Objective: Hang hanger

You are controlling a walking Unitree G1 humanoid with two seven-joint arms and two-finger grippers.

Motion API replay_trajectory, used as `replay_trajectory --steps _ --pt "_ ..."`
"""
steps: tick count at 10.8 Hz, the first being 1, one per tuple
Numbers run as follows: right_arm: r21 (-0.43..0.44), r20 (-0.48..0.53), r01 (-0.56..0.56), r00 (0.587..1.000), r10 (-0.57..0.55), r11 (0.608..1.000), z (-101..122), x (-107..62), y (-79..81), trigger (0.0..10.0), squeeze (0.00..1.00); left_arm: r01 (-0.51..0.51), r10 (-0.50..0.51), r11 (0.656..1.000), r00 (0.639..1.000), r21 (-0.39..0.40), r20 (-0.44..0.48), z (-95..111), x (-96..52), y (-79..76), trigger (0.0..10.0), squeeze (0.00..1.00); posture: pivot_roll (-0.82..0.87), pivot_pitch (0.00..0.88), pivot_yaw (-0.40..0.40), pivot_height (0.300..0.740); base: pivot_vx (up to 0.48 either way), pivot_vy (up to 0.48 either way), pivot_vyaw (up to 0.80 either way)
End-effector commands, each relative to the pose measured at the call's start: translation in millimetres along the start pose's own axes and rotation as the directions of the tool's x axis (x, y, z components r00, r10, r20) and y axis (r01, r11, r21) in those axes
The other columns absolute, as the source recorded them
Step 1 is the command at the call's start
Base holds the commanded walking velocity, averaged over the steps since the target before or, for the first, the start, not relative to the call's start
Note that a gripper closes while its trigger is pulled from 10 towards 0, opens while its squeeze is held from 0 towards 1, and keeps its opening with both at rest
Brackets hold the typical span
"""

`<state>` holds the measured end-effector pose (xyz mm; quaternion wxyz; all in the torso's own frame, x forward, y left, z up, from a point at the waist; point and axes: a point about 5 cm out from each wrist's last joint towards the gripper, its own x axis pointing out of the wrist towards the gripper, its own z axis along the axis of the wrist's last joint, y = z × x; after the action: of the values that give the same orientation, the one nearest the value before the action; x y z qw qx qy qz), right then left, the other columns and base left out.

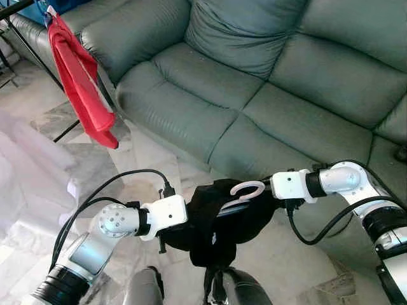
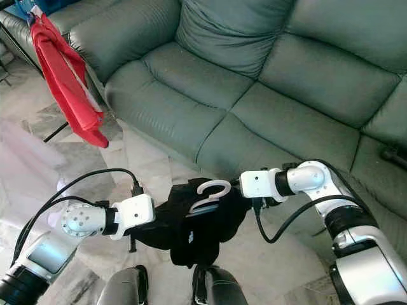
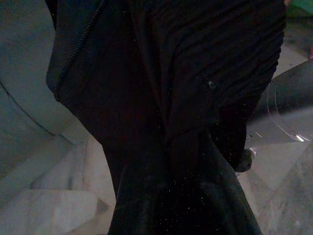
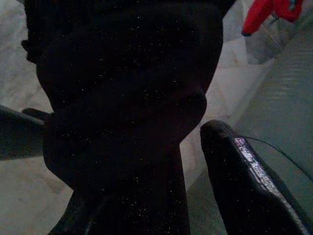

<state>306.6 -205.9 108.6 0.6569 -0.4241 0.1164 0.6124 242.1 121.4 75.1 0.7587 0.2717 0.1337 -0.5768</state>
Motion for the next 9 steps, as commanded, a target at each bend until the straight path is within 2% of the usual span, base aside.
replay_trajectory --steps 1,3,4,7,9 --pt "0.021 0.023 -0.010 1.000 0.010 1.000 -2 0.7 4.8 0.0 0.00 0.016 -0.016 1.000 1.000 0.019 0.025 6 2.2 -3.9 0.0 0.00 0.00 0.184 -0.064 0.740 0.000 0.000 0.00" --pt "0.037 0.042 -0.013 0.999 0.012 0.999 -1 3.0 6.4 0.0 0.00 0.011 -0.011 1.000 1.000 0.017 0.027 6 3.3 -2.8 0.0 0.00 0.00 0.183 -0.061 0.740 0.000 0.000 0.00" --pt "0.080 0.128 -0.006 0.992 -0.004 0.997 8 10.0 4.1 0.0 0.00 0.003 -0.003 1.000 1.000 0.023 0.022 3 3.3 -1.7 0.0 0.00 0.00 0.188 -0.058 0.740 0.000 0.000 0.00" --pt "0.090 0.148 -0.043 0.989 0.030 0.995 9 15.7 11.9 0.0 0.00 -0.061 0.059 0.997 0.998 0.038 0.034 3 5.7 3.5 0.0 0.00 0.00 0.192 -0.063 0.740 0.000 0.000 0.00" --pt "0.136 0.249 -0.052 0.968 0.017 0.989 24 19.5 6.0 0.0 0.00 -0.067 0.066 0.996 0.998 0.054 0.022 0 6.4 4.8 0.0 0.00 -0.01 0.193 -0.060 0.740 0.000 0.000 0.00"
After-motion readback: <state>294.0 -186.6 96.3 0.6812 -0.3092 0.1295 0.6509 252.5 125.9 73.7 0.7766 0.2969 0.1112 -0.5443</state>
